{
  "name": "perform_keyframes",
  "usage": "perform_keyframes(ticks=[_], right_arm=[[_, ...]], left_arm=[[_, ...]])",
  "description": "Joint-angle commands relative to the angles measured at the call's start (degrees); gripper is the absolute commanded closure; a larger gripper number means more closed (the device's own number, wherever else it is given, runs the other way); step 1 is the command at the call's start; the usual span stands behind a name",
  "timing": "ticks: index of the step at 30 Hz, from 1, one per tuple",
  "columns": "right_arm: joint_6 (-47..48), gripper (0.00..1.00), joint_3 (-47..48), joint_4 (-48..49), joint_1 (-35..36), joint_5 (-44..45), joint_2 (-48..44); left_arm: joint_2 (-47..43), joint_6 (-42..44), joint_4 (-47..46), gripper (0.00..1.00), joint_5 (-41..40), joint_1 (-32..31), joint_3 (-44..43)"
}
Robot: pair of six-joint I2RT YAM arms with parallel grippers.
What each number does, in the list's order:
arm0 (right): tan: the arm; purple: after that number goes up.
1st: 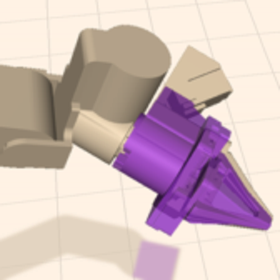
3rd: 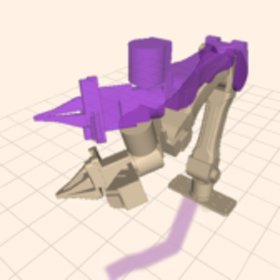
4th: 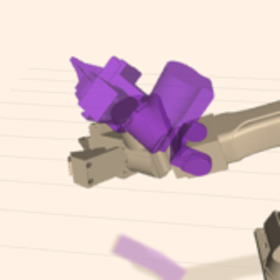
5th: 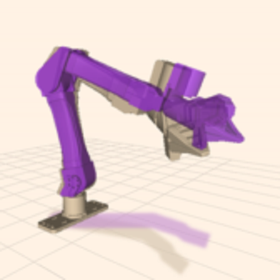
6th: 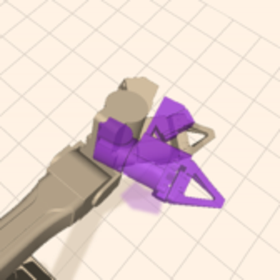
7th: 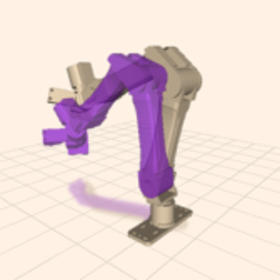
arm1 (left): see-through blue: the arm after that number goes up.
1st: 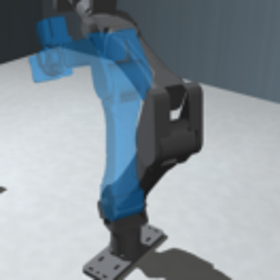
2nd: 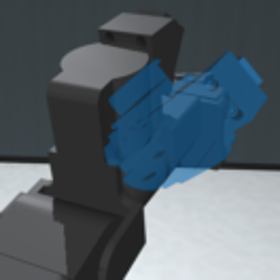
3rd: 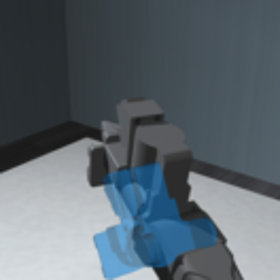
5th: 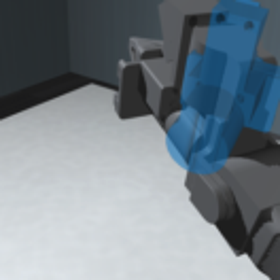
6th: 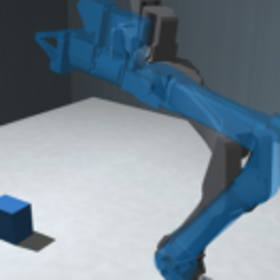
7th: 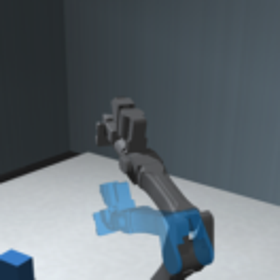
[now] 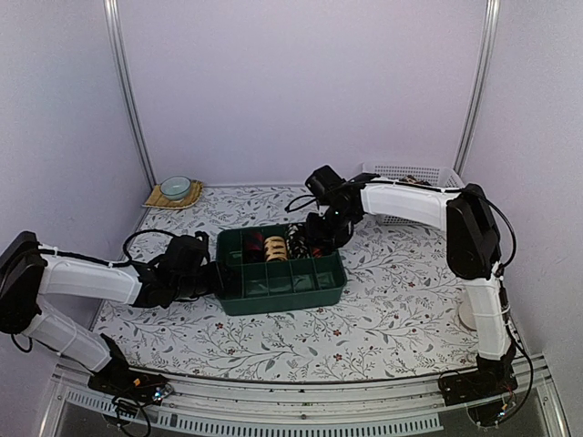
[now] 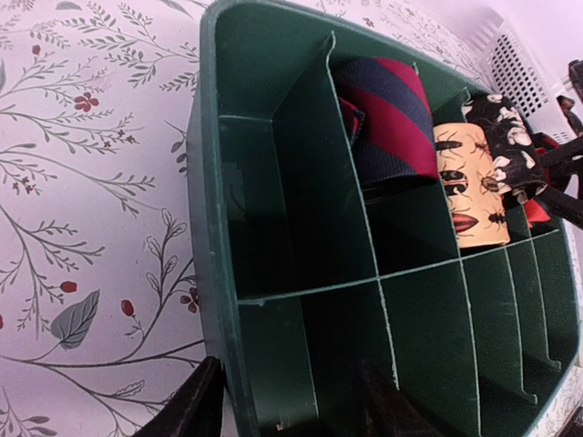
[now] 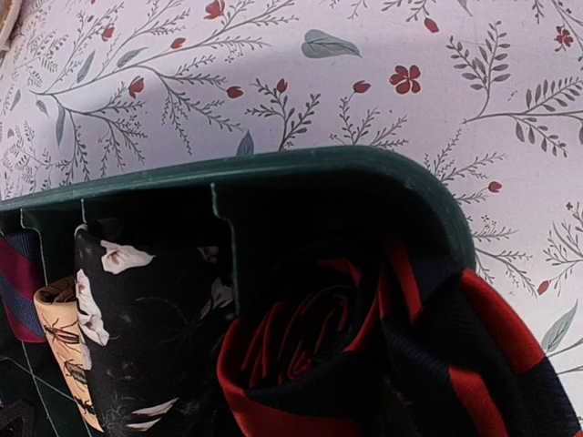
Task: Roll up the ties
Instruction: Place the tie in the storage box.
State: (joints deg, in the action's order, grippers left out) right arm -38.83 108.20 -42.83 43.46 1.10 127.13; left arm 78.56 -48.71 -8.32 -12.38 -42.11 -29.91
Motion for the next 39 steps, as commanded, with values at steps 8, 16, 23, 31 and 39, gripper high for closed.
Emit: perform_keyframes(ticks=[8, 16, 23, 31, 39], right_arm=[[2.85, 0.43, 9.18, -9.22, 0.87, 3.54, 4.89], [3.57, 0.47, 10.98, -9.72, 1.1, 4.22, 2.92], [10.04, 0.56, 10.66, -8.13, 2.51, 1.89, 2.21], [20.04, 0.56, 6.31, -6.46, 4.85, 12.05, 3.3], [21.95, 0.66, 3.18, -3.78, 4.75, 14.6, 3.26]], left_arm=[[0.0, 0.26, -3.28, 0.52, -0.04, -1.15, -1.82], [0.01, 0.05, -3.18, 0.51, -0.2, -1.18, -1.46], [-0.65, 0.58, -2.03, 0.5, -1.16, -1.17, -1.37], [-1.1, 0.95, -1.25, 0.47, -2.37, -1.05, -1.02], [-1.47, 1.07, 0.04, 0.46, -3.16, -1.05, -0.93]])
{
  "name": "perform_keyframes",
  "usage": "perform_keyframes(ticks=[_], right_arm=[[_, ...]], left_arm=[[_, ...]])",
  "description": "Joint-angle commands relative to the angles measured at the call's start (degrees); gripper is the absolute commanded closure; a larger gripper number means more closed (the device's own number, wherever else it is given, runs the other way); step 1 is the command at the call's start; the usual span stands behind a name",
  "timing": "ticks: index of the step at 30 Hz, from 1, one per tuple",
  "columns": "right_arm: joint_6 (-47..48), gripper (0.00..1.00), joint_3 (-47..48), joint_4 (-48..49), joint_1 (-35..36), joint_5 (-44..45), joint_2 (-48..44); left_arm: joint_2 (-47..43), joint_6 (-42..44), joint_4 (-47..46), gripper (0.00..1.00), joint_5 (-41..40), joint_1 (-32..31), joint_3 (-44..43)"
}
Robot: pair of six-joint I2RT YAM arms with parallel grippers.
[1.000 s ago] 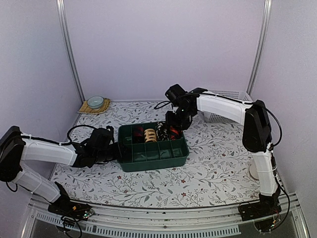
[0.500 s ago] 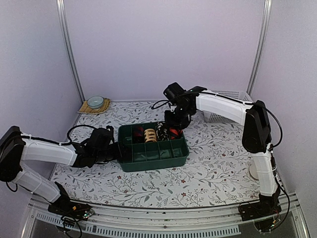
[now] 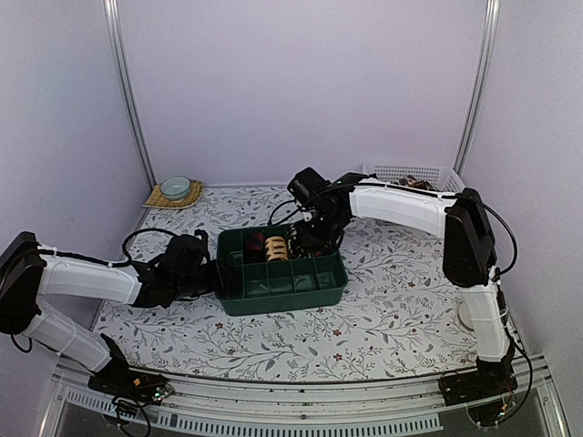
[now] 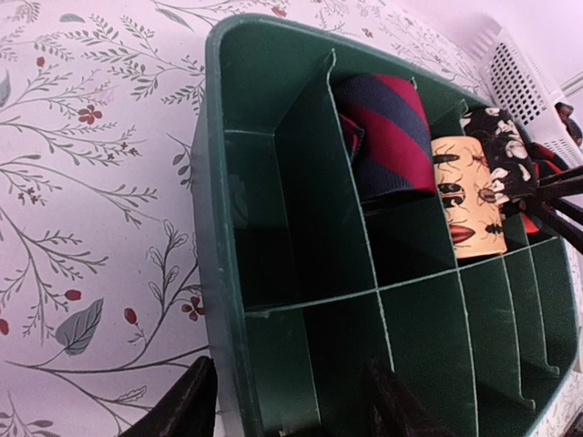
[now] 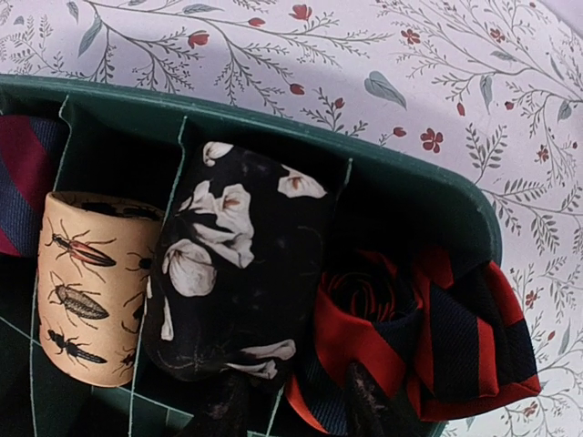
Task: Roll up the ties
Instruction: Place the tie in the storage box, then adjust the tie in the storage box.
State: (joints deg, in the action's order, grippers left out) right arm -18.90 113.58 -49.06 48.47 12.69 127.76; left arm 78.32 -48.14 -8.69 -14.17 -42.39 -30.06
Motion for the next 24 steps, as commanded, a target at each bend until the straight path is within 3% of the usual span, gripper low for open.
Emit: perform_keyframes(ticks=[1, 9, 19, 24], right_arm=[[1.87, 0.67, -2.56, 2.74, -0.33, 3.1, 2.63], [0.65, 0.74, -6.64, 5.21, -2.85, -0.62, 1.46], [0.06, 0.65, -11.47, 9.63, -7.46, -8.66, -2.54], [0.15, 0.64, -11.67, 9.71, -7.96, -7.98, -3.88]], left_arm=[[-1.24, 0.46, 0.42, 0.46, -1.46, -0.72, -0.64], [-1.29, 0.01, 0.6, 0.46, -1.69, -0.76, 0.08], [-1.13, -0.13, 0.96, 0.46, -2.26, -0.69, 0.27], [-0.71, -0.2, 1.04, 0.46, -2.35, -0.7, 0.1]])
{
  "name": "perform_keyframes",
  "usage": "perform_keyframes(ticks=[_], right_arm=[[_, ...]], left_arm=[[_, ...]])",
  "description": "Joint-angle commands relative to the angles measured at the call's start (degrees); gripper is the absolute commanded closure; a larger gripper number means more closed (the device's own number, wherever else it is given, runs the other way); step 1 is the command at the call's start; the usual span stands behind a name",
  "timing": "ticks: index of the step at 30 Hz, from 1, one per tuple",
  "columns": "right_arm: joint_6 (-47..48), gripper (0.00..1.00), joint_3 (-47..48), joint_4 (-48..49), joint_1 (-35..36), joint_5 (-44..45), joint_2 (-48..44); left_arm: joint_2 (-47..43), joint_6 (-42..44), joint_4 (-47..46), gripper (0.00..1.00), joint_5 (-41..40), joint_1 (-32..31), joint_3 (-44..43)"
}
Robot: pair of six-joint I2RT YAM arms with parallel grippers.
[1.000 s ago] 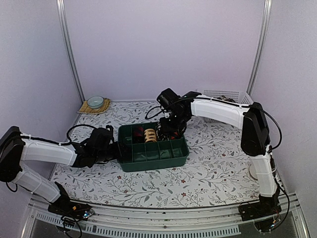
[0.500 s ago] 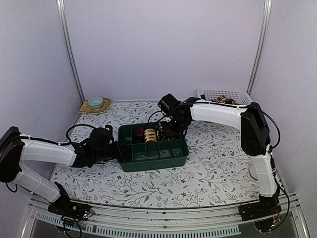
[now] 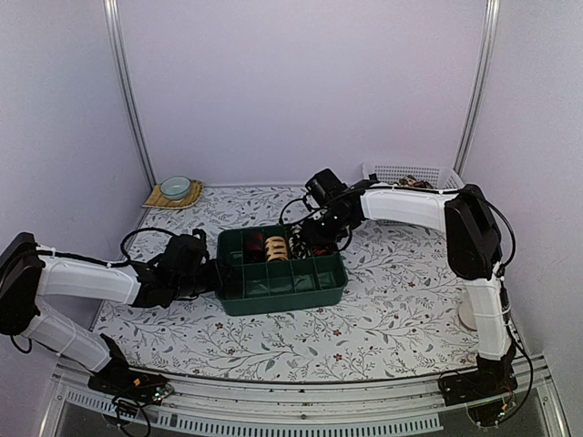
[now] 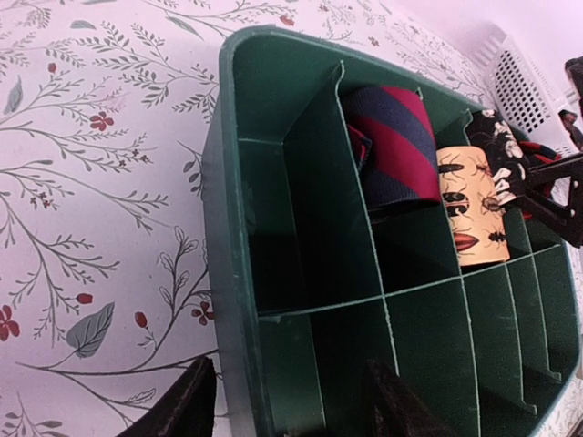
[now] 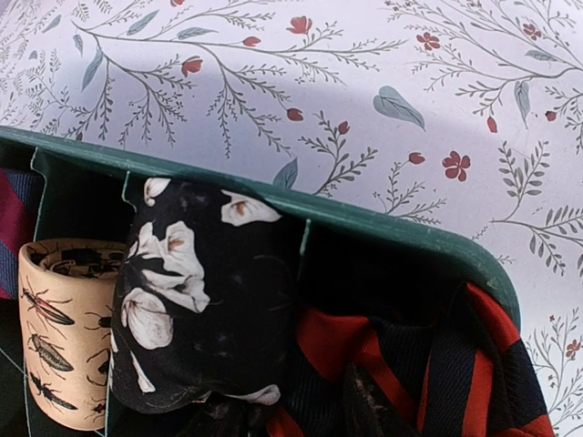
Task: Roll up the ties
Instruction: Adjust the tie in the storage box.
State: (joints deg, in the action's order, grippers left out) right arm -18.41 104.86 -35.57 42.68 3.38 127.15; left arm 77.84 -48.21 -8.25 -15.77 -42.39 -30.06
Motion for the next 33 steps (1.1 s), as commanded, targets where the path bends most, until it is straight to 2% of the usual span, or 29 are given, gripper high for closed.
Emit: perform_keyframes(ticks=[1, 11, 14, 17, 24, 27, 30, 31, 33], right_arm=[[-0.22, 0.64, -2.79, -3.92, -2.17, 1.59, -3.64], [1.17, 0.5, 0.76, -6.97, -2.68, -0.81, -8.33], [1.23, 0.49, 2.89, -8.48, -2.66, -0.79, -8.72], [1.22, 0.51, 5.12, -10.0, -2.65, 0.0, -8.14], [0.76, 0.62, 4.74, -9.15, -2.53, -0.83, -9.55], [1.38, 0.64, 6.13, -11.44, -2.04, 2.15, -8.69], [2.2, 0.64, 4.54, -9.59, -1.76, -0.43, -9.8], [2.36, 0.6, 2.61, -7.28, -1.81, -2.44, -11.24], [2.53, 0.46, -1.32, -2.52, -1.97, -6.84, -15.04]], left_arm=[[-0.11, -0.26, 0.6, 0.46, -0.75, -0.73, 0.16], [-0.41, -0.4, 0.89, 0.45, -1.1, -0.69, 0.31], [-0.18, -0.41, 0.87, 0.45, -1.03, -0.62, 0.14], [0.14, -0.4, 0.69, 0.45, -0.93, -0.63, 0.05], [0.12, -0.16, 0.92, 0.45, -1.13, -0.67, -0.13], [0.22, 0.03, 1.13, 0.45, -1.28, -0.56, -0.41], [0.05, 0.11, 1.13, 0.45, -1.34, -0.58, -0.52], [-0.07, 0.09, 1.13, 0.45, -1.37, -0.53, -0.44], [-0.15, 0.15, 1.13, 0.45, -1.45, -0.57, -0.35]])
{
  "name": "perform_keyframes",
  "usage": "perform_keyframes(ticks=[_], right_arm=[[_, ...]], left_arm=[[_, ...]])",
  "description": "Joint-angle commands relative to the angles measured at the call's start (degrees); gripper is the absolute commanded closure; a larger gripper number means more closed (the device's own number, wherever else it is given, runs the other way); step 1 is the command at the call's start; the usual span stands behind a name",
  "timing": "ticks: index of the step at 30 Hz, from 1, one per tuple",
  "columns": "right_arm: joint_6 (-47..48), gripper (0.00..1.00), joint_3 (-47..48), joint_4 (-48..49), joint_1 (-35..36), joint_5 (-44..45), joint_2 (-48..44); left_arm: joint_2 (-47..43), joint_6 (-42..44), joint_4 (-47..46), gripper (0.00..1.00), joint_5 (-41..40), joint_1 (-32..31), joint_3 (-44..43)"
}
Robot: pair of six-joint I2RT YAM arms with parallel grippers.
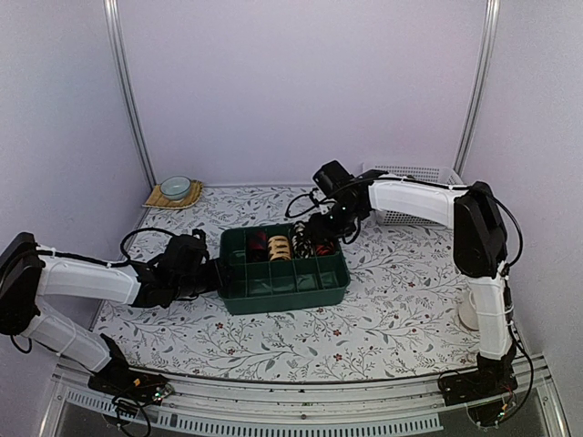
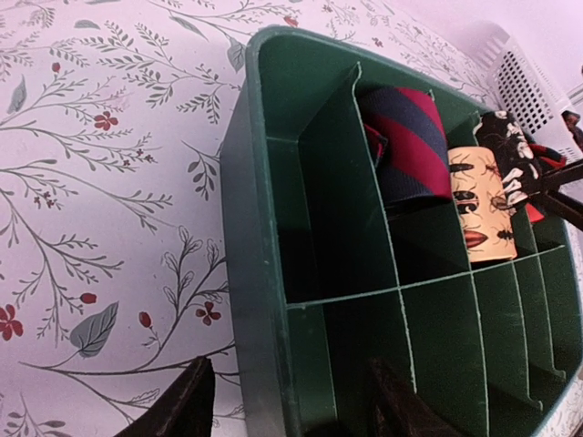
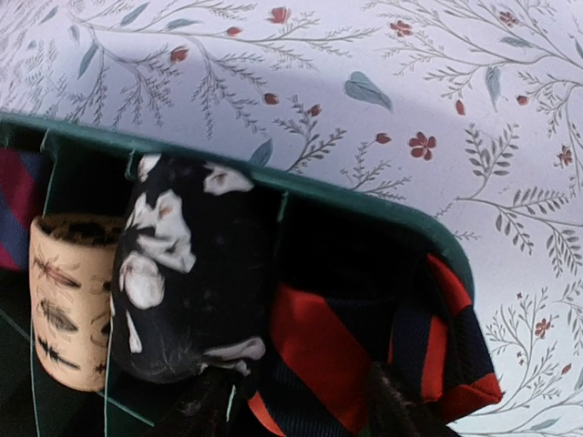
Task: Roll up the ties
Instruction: Adjust the tie in the storage box.
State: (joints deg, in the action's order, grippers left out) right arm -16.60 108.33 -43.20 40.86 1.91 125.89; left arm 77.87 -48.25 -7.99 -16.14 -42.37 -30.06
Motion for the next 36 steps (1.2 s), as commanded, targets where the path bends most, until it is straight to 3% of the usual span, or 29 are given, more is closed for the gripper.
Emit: perform_keyframes(ticks=[1, 7, 11, 18, 23, 29, 36], right_arm=[[1.09, 0.45, -5.26, 6.35, -0.17, -6.99, -14.4], [0.56, 0.41, -4.36, 7.02, -0.7, -8.31, -16.46], [-1.5, 0.52, -3.64, 5.73, -1.55, -3.26, -16.19], [-0.59, 0.75, 5.0, -2.86, -1.42, 0.39, -7.59], [1.64, 0.76, 6.43, -4.54, 0.17, 3.16, -4.32], [5.44, 0.65, 7.02, -6.71, 3.05, 7.45, -1.4], [5.49, 0.69, 5.55, -6.9, 3.59, 7.79, 1.44]], left_arm=[[-0.15, 0.19, 0.87, 0.45, -1.04, -0.49, -0.28], [0.14, 0.41, 0.79, 0.45, -0.73, -0.4, -0.43], [0.31, 0.41, 0.53, 0.45, -0.6, -0.35, -0.43], [1.57, 0.44, -0.02, 0.45, -0.16, -0.4, -0.39], [2.14, 0.22, -0.54, 0.45, 0.14, -0.43, -0.26], [2.29, 0.3, -0.44, 0.44, -0.12, -0.39, -0.15], [4.24, 1.13, -2.14, 0.44, 1.95, -0.34, -1.41]])
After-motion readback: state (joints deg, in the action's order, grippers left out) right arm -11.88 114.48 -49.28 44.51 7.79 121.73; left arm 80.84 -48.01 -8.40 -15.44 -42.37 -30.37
